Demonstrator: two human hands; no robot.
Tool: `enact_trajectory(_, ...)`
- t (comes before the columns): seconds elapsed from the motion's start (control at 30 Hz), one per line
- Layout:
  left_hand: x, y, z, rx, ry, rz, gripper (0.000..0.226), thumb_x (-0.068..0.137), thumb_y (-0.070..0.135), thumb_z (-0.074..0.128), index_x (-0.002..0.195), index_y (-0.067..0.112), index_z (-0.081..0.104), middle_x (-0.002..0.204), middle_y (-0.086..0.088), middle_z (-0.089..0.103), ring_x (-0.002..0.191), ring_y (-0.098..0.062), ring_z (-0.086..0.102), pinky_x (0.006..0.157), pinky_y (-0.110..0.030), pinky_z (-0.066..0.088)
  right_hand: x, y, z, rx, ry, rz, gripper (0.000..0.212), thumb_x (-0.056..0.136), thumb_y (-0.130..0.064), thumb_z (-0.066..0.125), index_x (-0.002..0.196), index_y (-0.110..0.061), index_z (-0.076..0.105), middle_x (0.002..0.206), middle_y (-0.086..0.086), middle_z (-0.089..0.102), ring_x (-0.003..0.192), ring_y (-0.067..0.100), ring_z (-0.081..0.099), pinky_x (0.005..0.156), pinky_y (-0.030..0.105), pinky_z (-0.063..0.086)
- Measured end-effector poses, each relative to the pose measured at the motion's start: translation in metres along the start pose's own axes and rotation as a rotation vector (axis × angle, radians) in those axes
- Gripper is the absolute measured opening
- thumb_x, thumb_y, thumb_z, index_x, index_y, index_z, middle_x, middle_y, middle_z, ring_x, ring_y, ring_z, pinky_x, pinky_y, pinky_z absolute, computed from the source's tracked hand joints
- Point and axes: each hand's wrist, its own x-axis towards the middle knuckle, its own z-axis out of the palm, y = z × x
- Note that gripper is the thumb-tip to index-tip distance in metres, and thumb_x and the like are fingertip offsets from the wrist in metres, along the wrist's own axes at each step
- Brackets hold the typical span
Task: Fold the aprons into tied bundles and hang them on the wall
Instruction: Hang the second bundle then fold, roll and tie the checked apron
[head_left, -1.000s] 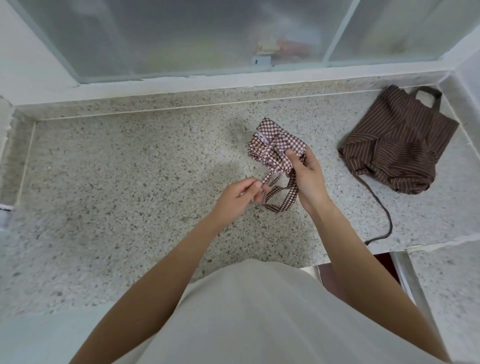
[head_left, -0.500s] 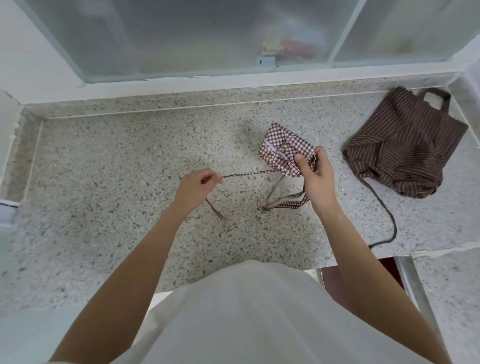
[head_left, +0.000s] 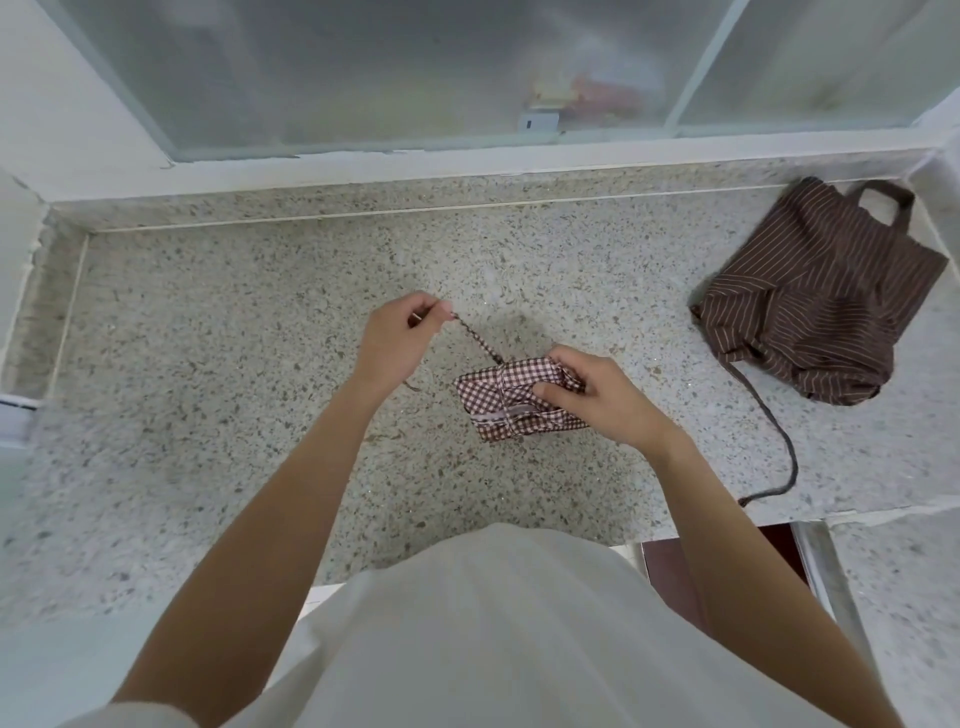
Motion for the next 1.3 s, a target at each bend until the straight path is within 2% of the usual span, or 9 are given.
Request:
enact_trajectory(0.17,-0.012,0.018,0.001,-0.021,-0.004,0.089,0.016,0.09,0.033,0.059,0.085,0.02,0.068,0.061,0.01,0.054,0.047,0.001,0.041,0.049,-0.009,0.031,0.011,0.004,0.009,-0.133,0.224,0.029,0.012,0.094,-0.021,0.055,0.103,-0.013,0.054,0.076,-0.004,0.06,0.057,0.009,0.051,0.049,0.015,0.036)
enact_trajectory(0.33,-0.037,0.007,0.018,-0.107,-0.082,0.076,0.011,0.088,0.024,0.064,0.094,0.018,0.069,0.079,0.008,0.069,0.063,-0.004,0.066,0.058,-0.019,0.049,0.025,-0.003,0.013,0.322,0.514,0.219,0.006,0.094,-0.021,0.055,0.099,-0.021,0.052,0.089,-0.009,0.06,0.078,0.003,0.058,0.066,0.016,0.047)
enact_trajectory(0.43,-0.043,-0.002,0.026,-0.164,0.035,0.083,0.011,0.084,0.023,0.068,0.094,0.021,0.071,0.079,0.01,0.071,0.068,-0.011,0.069,0.058,-0.022,0.051,0.038,-0.019,0.025,0.427,0.451,0.231,0.014,0.094,-0.018,0.054,0.107,-0.014,0.051,0.097,-0.005,0.06,0.084,0.007,0.059,0.066,0.015,0.051)
enact_trajectory(0.57,-0.037,-0.021,0.014,-0.268,0.244,-0.005,0.014,0.082,0.017,0.069,0.096,0.016,0.071,0.089,0.005,0.072,0.082,-0.006,0.068,0.078,-0.018,0.053,0.063,-0.041,0.046,0.375,0.307,0.111,0.012,0.093,-0.018,0.055,0.101,-0.01,0.049,0.094,0.003,0.059,0.079,0.011,0.056,0.067,0.022,0.049)
enact_trajectory(0.67,-0.019,-0.03,0.007,-0.307,0.263,-0.026,0.012,0.082,0.013,0.07,0.094,0.015,0.07,0.09,0.004,0.071,0.084,-0.008,0.067,0.081,-0.021,0.053,0.09,-0.036,0.055,0.517,0.307,0.257,0.022,0.093,-0.021,0.056,0.11,-0.008,0.052,0.108,0.007,0.063,0.095,0.016,0.06,0.082,0.025,0.05)
enact_trajectory(0.73,0.001,-0.034,0.008,-0.292,0.242,-0.045,0.01,0.082,0.013,0.071,0.09,0.017,0.069,0.088,0.007,0.07,0.083,-0.004,0.066,0.079,-0.017,0.051,0.108,-0.023,0.058,0.731,0.338,0.381,0.025,0.093,-0.019,0.056,0.115,-0.008,0.053,0.115,0.011,0.063,0.104,0.024,0.061,0.093,0.038,0.05)
enact_trajectory(0.87,0.049,-0.05,0.026,-0.209,0.143,-0.116,0.011,0.081,0.013,0.071,0.086,0.023,0.067,0.084,0.011,0.069,0.078,0.001,0.064,0.075,-0.012,0.049,0.14,0.01,0.054,1.069,0.404,0.605,0.029,0.095,-0.01,0.051,0.124,-0.004,0.05,0.109,0.008,0.065,0.092,0.019,0.064,0.083,0.031,0.055)
enact_trajectory(1.13,0.095,-0.07,0.079,-0.01,-0.007,-0.112,0.015,0.08,0.006,0.069,0.09,0.017,0.071,0.091,0.005,0.07,0.084,-0.009,0.066,0.083,-0.021,0.052,0.157,0.07,0.04,0.679,0.505,0.713,0.033,0.093,-0.023,0.055,0.122,-0.008,0.05,0.119,0.007,0.06,0.111,0.025,0.057,0.098,0.046,0.045)
enact_trajectory(1.3,0.098,-0.064,0.097,0.049,-0.011,-0.036,0.015,0.082,0.01,0.068,0.095,0.016,0.071,0.095,0.002,0.069,0.082,-0.007,0.064,0.08,-0.016,0.05,0.145,0.084,0.023,0.107,0.615,0.584,0.04,0.092,-0.022,0.056,0.129,-0.009,0.046,0.124,0.005,0.053,0.113,0.017,0.049,0.097,0.03,0.04)
